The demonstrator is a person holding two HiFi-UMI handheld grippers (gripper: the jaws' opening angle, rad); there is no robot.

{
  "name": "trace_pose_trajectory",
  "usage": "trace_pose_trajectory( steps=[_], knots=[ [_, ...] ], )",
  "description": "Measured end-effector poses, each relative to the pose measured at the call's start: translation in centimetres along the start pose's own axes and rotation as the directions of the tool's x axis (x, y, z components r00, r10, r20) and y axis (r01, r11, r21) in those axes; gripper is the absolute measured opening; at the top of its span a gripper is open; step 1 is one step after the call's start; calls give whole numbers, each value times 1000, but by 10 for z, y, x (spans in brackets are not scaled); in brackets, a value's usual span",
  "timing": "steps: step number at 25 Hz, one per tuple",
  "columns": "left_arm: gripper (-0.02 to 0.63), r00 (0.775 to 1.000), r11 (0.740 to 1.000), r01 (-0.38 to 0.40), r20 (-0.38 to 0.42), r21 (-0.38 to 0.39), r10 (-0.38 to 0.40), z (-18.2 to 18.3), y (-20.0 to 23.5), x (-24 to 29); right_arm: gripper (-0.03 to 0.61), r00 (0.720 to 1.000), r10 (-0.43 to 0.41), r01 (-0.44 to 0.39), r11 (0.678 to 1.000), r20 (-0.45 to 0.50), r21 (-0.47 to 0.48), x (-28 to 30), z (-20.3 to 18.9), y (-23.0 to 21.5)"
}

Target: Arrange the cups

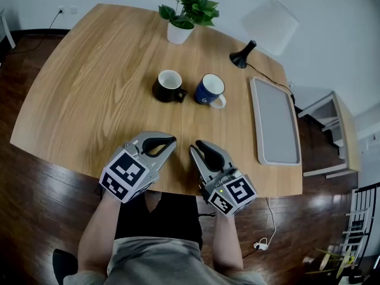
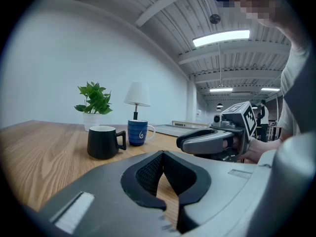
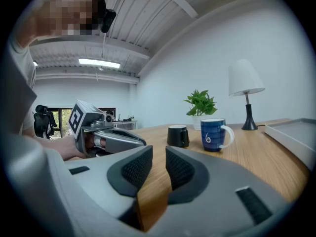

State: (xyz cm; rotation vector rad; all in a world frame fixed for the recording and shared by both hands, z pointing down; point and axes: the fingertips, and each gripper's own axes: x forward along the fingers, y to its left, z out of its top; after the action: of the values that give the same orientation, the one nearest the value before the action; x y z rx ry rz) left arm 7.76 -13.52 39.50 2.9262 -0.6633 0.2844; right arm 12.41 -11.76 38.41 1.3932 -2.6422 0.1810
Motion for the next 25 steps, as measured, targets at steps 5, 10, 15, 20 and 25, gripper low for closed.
trace_pose_trajectory(
  steps=[5, 10, 15, 20, 25],
  knots=[
    [9, 1000, 1000, -1, 7, 0, 1, 2, 0, 0, 97, 1000, 0, 0, 1000, -1, 1, 0, 0, 0],
    [9, 1000, 1000, 0, 6, -3, 0, 2, 0, 0, 97, 1000, 0, 0, 1000, 0, 1, 0, 0, 0],
    [8, 1000, 1000, 0, 12, -3, 0, 5, -1, 0, 97, 1000, -1, 1, 1000, 0, -1, 0, 1, -1],
    [8, 1000, 1000, 0, 8, -3, 0, 3, -1, 0, 97, 1000, -1, 1, 1000, -3, 1, 0, 0, 0],
    [8, 1000, 1000, 2, 15, -6, -2, 6, -1, 0, 97, 1000, -1, 1, 1000, -1, 0, 0, 1, 0]
  ],
)
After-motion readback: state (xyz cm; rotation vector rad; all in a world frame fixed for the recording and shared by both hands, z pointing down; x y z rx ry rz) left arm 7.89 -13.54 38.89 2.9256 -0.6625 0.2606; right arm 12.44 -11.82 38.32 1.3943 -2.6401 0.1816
